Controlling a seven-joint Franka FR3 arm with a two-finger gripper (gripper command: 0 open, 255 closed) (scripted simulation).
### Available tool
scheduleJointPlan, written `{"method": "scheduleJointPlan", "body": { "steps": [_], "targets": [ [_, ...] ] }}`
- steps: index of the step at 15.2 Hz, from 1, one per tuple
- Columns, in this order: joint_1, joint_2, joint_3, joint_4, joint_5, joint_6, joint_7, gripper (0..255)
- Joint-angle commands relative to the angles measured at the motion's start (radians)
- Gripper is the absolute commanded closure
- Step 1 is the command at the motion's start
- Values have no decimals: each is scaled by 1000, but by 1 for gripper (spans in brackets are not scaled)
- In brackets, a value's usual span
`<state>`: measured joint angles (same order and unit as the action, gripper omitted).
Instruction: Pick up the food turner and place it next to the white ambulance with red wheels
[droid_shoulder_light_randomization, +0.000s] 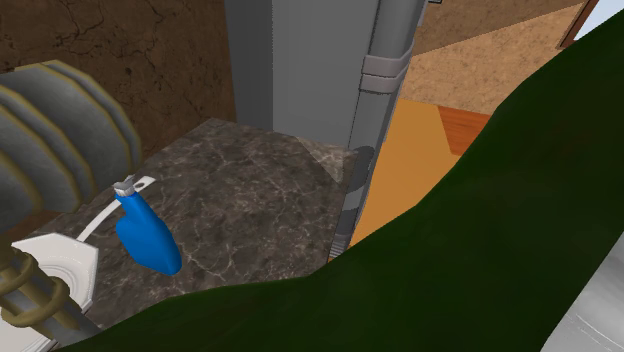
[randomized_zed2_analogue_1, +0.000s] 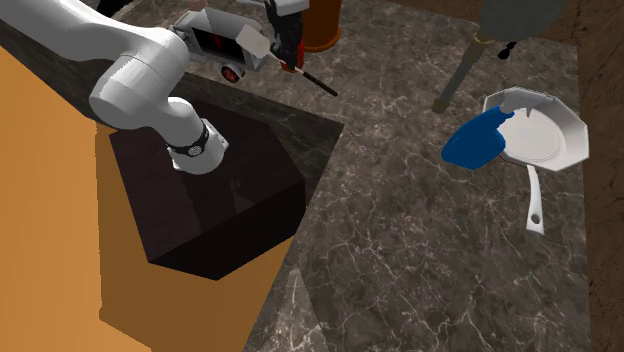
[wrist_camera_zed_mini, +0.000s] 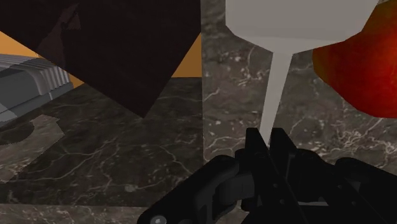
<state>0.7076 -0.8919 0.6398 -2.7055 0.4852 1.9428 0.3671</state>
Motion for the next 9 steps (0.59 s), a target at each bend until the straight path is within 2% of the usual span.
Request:
{"method": "scheduleJointPlan", "body": {
  "steps": [1,9],
  "targets": [
    [3,7,14,-19,12,27,0,255],
    [10,60,76,-93,62,154,-4,255]
  ]
}}
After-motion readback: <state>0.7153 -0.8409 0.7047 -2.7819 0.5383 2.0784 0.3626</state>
